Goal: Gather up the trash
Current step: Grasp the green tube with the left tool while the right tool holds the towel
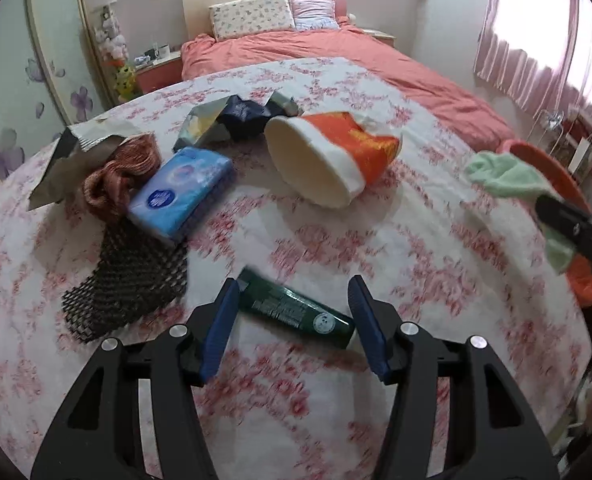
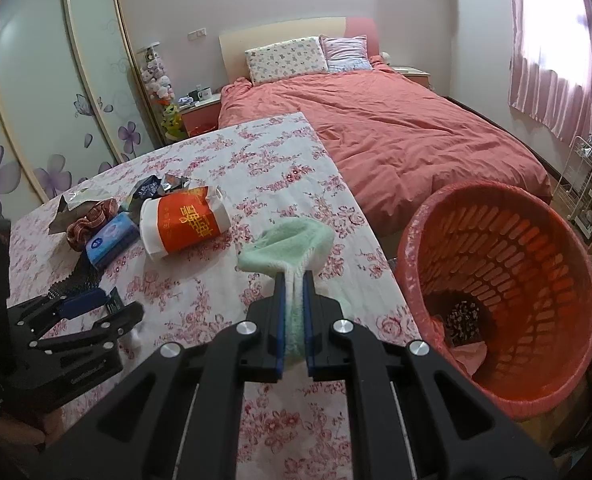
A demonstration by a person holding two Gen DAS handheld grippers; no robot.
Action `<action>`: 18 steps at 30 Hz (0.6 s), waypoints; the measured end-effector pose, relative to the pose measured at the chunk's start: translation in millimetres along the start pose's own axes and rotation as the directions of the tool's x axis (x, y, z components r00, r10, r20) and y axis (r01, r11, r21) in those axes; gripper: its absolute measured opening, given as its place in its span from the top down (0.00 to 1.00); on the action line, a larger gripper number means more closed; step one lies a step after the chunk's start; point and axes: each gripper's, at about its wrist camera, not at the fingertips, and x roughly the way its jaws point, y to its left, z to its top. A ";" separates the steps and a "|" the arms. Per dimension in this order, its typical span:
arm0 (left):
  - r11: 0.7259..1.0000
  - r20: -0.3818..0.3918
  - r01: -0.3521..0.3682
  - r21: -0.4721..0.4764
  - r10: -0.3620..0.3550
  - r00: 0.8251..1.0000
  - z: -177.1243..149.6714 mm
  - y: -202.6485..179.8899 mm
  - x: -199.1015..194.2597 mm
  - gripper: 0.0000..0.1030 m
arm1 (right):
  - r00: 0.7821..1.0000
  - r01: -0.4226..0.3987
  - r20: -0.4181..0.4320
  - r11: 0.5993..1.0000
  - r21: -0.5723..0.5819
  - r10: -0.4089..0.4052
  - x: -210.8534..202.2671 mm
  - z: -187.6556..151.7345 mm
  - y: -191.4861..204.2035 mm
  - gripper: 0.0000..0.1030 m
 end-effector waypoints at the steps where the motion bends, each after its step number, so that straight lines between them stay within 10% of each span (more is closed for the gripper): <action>1: 1.000 -0.004 -0.006 -0.002 0.006 1.000 -2.5 4.1 -1.2 0.45 | 1.000 -0.001 0.000 1.000 0.002 0.001 -0.5 -0.4 -0.4 0.92; 12: 0.995 -0.005 0.033 -0.097 -0.033 0.999 -12.3 22.1 -7.5 0.46 | 1.000 -0.023 0.006 0.999 0.028 0.023 -6.2 -6.8 -1.9 0.92; 18: 0.987 0.010 0.039 -0.154 -0.038 0.999 -14.5 16.3 -10.9 0.64 | 1.000 -0.022 0.012 0.999 0.042 0.022 -8.7 -7.5 -6.5 0.92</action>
